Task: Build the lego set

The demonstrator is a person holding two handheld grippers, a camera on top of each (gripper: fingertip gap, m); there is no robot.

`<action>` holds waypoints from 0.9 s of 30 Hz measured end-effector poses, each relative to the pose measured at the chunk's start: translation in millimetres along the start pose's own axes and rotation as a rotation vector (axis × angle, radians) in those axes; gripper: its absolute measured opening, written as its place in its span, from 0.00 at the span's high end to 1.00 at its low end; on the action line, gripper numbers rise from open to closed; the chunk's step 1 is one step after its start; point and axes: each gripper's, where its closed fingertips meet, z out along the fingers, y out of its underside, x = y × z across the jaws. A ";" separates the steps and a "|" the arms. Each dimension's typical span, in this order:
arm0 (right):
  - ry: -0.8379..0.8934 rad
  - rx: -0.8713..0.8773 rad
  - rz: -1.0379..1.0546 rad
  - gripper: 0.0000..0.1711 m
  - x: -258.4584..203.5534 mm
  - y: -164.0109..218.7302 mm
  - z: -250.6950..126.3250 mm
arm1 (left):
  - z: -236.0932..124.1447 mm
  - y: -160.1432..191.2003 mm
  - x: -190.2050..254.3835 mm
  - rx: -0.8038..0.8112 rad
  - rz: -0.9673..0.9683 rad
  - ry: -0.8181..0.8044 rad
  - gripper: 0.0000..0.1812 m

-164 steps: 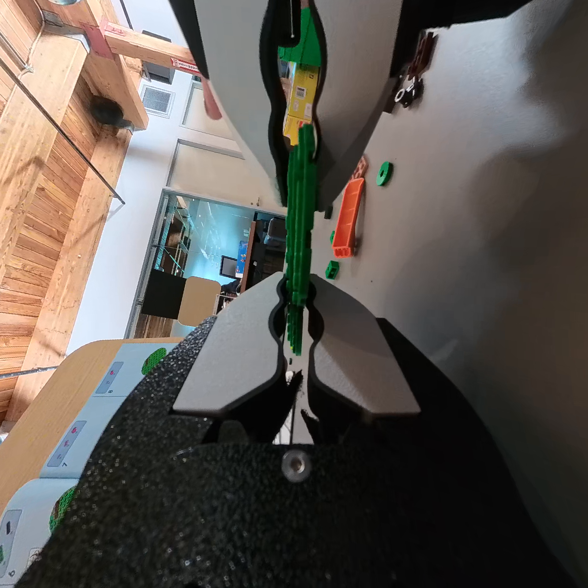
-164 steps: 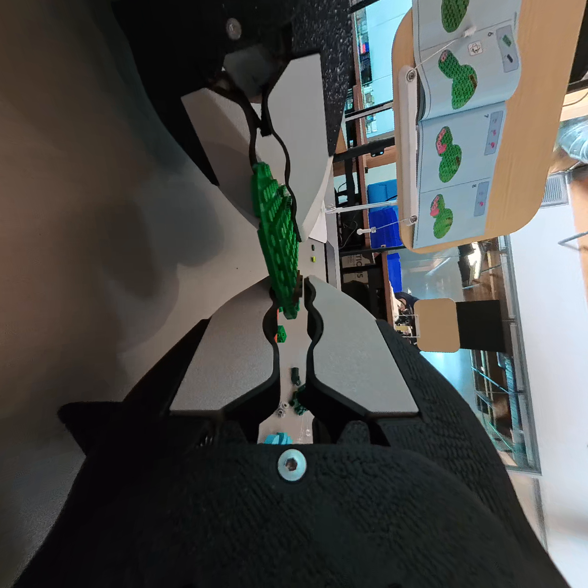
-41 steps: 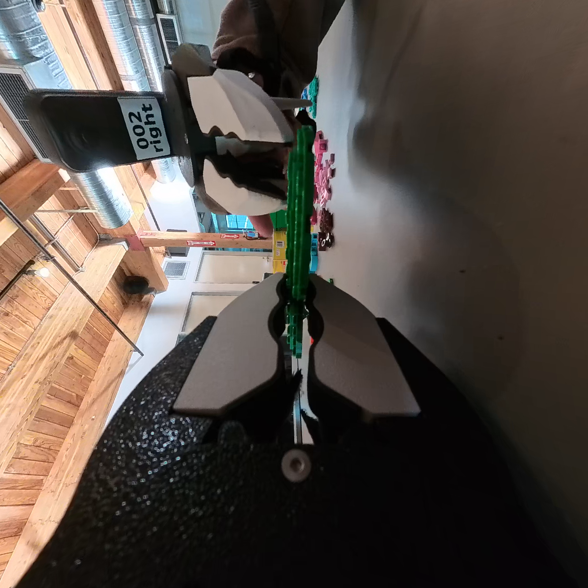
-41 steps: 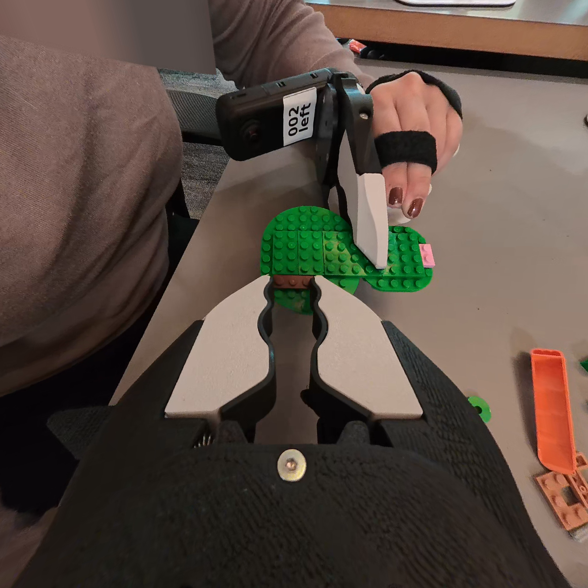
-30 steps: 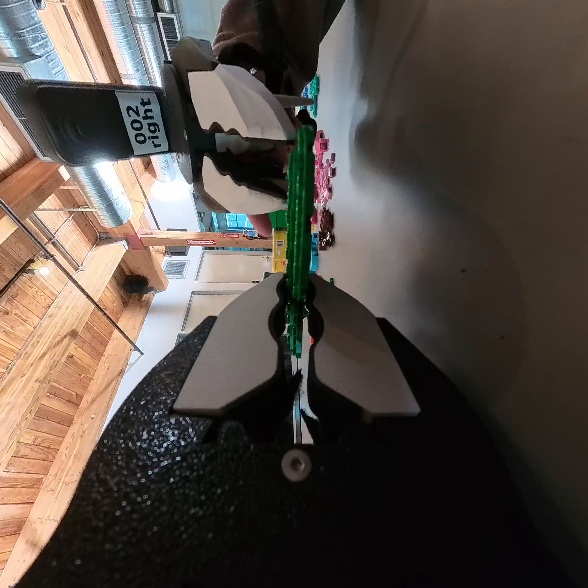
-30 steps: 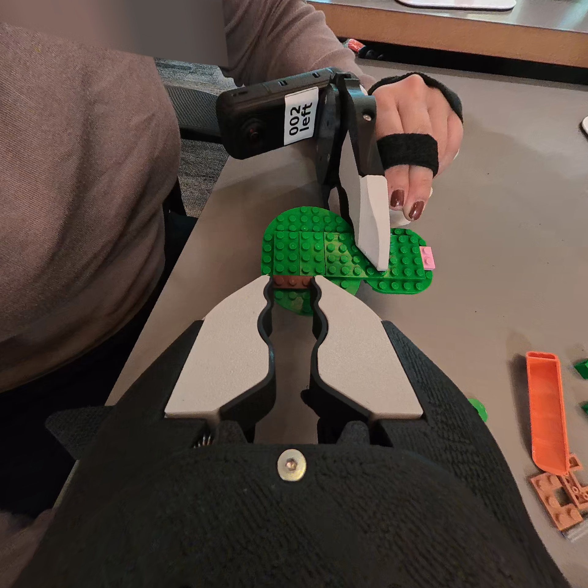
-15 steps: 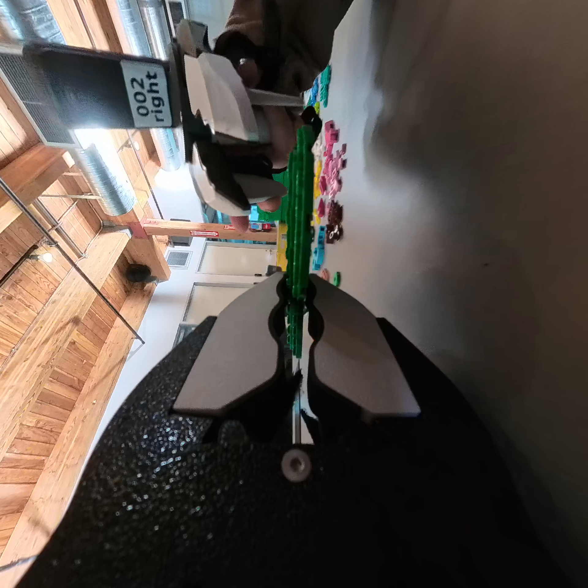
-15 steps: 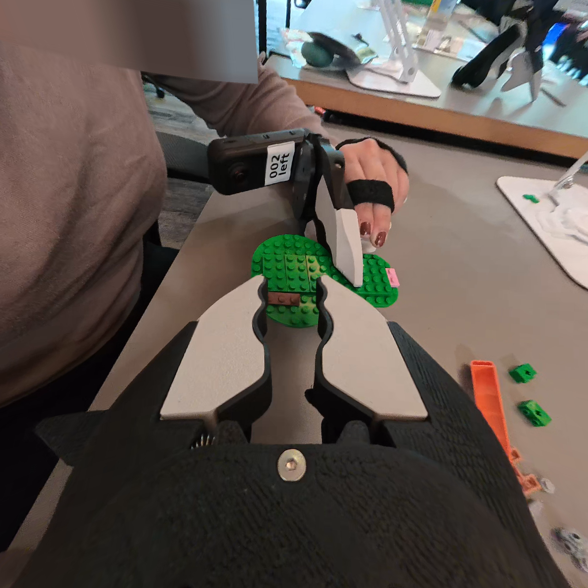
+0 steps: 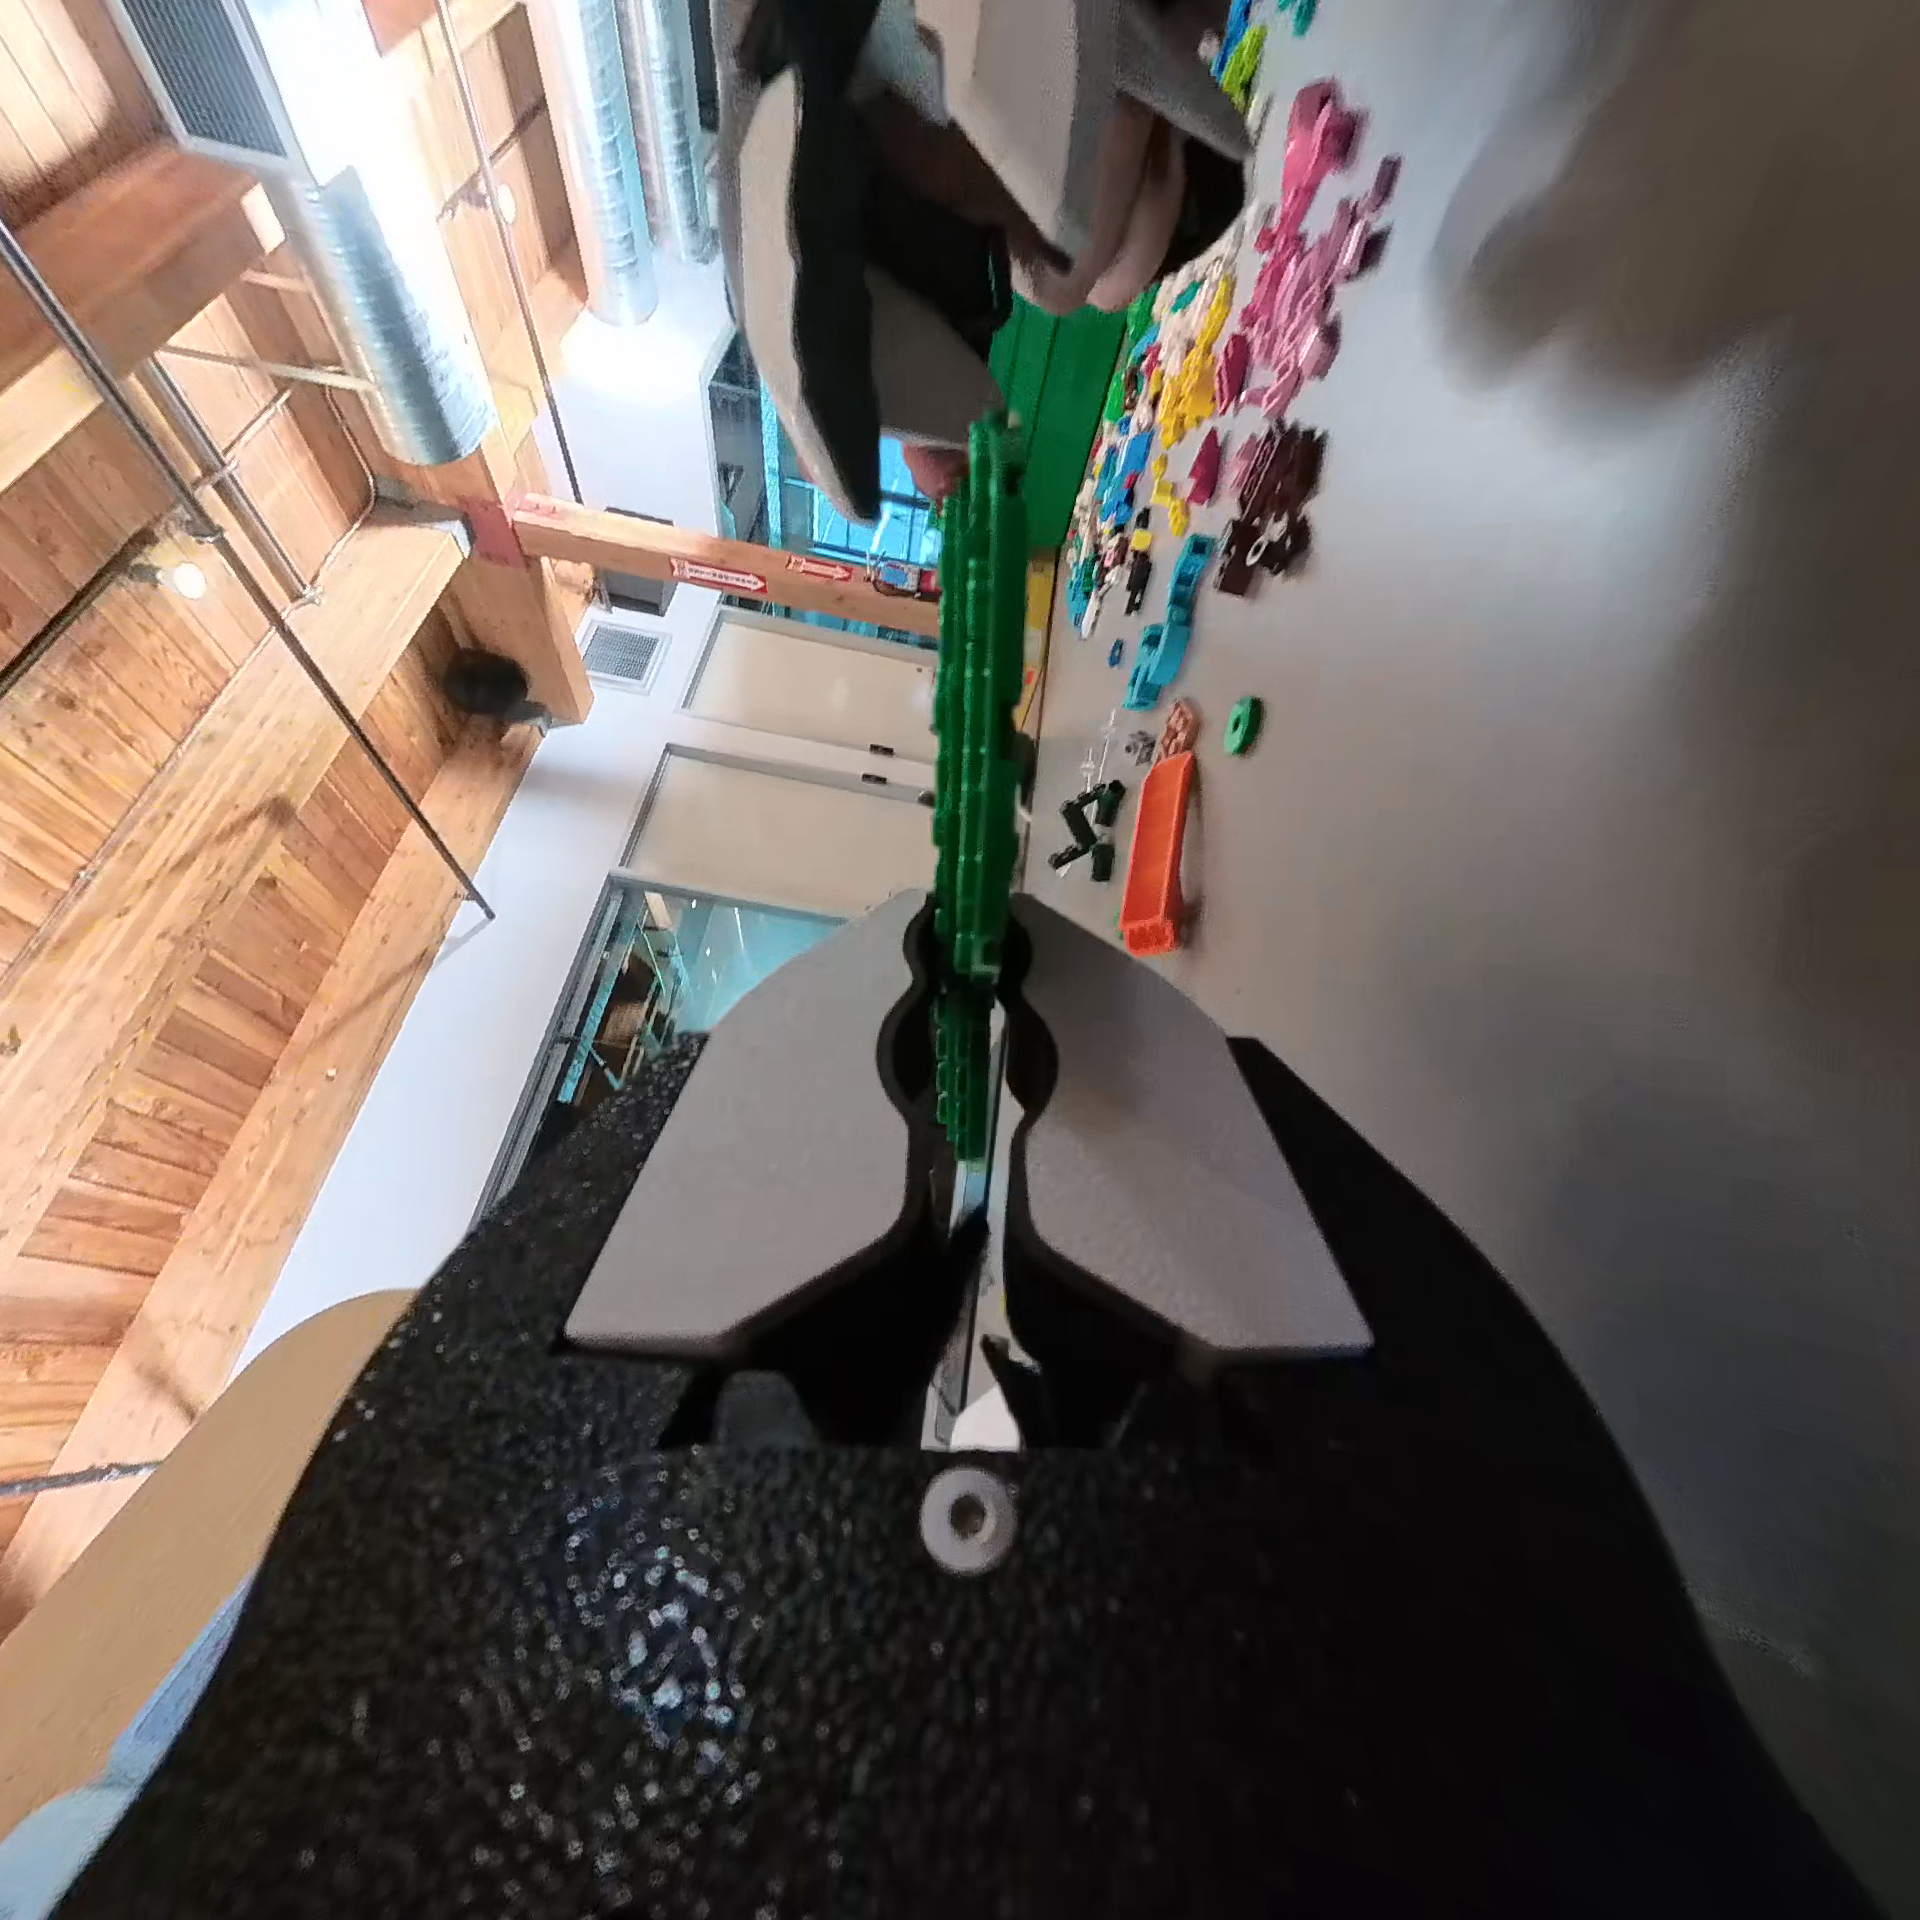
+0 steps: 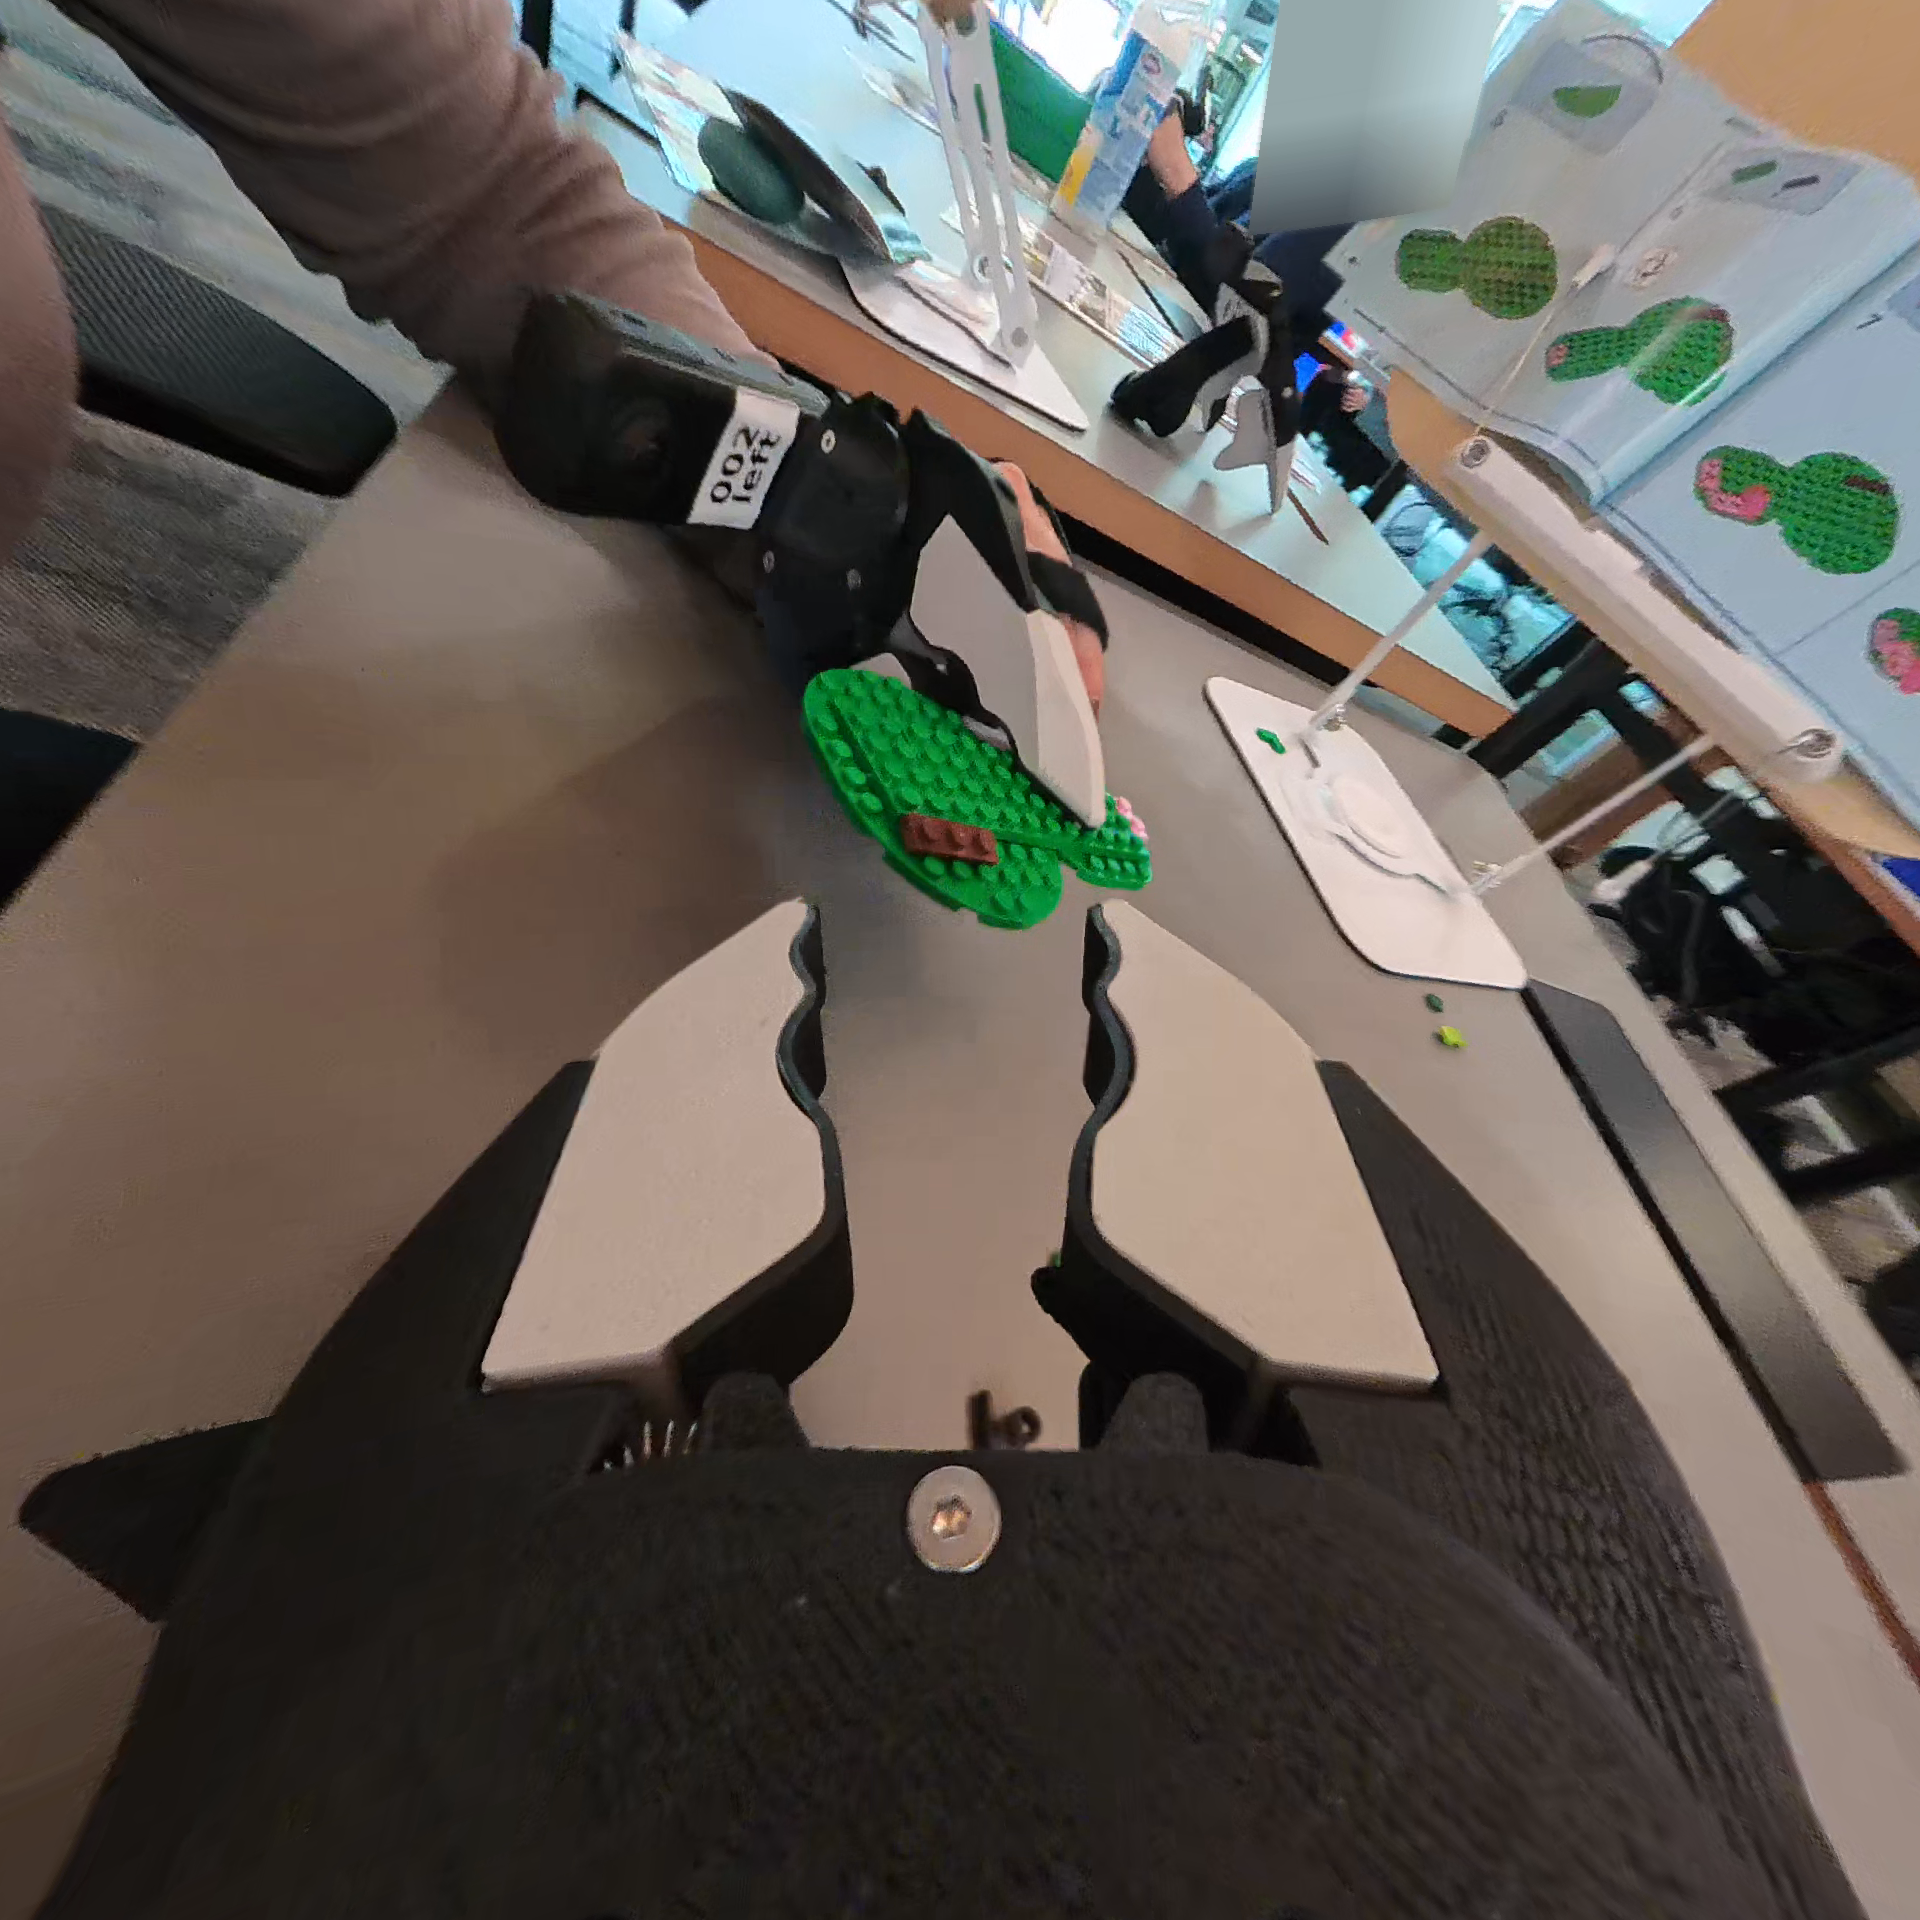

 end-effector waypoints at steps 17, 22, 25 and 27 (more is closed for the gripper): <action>0.366 -0.189 -0.453 0.80 22.7 11.0 33.2 | 1.7 37.0 -12.2 -0.161 -0.037 -0.058 0.95; 0.445 -0.269 -0.575 0.82 30.1 14.4 34.1 | 2.4 35.6 -8.8 -0.155 -0.041 -0.039 0.95; 0.465 -0.309 -0.633 0.84 29.6 15.0 38.7 | 3.6 30.2 -2.5 -0.137 -0.023 -0.010 0.95; 0.470 -0.325 -0.655 0.85 28.8 15.6 41.2 | 4.0 27.2 0.6 -0.125 -0.018 0.005 0.95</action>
